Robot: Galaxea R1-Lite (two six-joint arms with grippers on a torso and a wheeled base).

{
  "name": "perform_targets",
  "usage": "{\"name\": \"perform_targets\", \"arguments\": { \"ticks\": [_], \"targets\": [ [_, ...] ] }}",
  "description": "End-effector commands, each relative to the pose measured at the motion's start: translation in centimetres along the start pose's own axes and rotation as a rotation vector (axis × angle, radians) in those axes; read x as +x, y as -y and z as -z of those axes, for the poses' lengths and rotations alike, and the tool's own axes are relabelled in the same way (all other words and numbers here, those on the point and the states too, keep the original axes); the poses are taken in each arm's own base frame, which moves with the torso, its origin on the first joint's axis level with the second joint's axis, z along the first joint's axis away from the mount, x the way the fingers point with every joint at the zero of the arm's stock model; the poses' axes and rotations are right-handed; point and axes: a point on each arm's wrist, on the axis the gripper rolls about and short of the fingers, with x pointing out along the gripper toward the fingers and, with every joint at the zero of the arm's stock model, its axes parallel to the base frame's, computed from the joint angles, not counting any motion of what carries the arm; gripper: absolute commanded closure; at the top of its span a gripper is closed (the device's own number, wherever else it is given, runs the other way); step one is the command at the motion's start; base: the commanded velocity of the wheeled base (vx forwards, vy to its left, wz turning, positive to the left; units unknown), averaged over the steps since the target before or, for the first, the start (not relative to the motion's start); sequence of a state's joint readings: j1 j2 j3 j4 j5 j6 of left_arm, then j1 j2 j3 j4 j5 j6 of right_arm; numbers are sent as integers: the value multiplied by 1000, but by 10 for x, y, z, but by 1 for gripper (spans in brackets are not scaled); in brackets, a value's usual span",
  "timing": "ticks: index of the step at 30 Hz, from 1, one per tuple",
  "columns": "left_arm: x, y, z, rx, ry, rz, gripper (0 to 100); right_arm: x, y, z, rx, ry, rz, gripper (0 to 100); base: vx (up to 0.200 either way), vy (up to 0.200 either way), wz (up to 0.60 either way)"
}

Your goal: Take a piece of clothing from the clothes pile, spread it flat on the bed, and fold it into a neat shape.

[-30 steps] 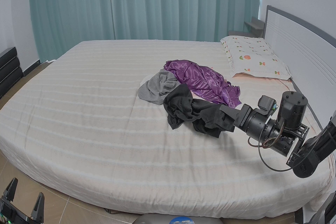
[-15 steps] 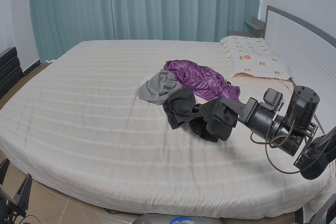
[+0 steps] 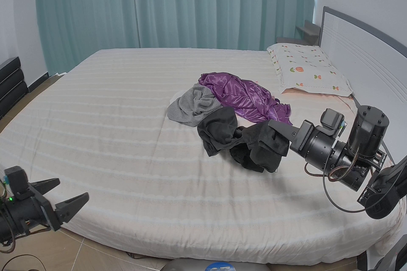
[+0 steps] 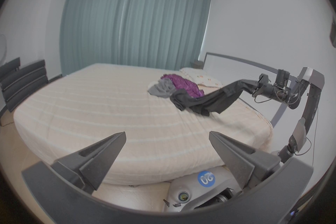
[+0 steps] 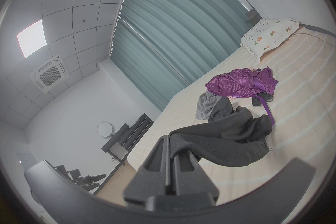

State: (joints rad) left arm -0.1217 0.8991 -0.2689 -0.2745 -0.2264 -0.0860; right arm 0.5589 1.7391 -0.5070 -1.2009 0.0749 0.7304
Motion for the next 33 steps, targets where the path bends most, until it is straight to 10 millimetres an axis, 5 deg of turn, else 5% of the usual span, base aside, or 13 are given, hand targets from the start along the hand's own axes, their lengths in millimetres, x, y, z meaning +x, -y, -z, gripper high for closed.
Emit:
{"name": "perform_targets", "arguments": {
  "ticks": [1,8,22,31,33],
  "targets": [
    [91,-2,15,-46,-280,85,0,2,4,3,0,-10,15,100,0,0,0],
    [138,-2,30,-54,-320,92,0,5,9,6,0,-22,30,100,0,0,0],
    [251,42,85,-49,-272,4,0,5,5,3,-2,-8,16,100,0,0,0],
    [293,64,85,-29,-201,48,0,-3,-10,-5,-10,36,-38,100,0,0,0],
    [316,79,78,-19,-140,66,0,-10,-22,-9,-17,56,-78,100,0,0,0]
  ]
}}
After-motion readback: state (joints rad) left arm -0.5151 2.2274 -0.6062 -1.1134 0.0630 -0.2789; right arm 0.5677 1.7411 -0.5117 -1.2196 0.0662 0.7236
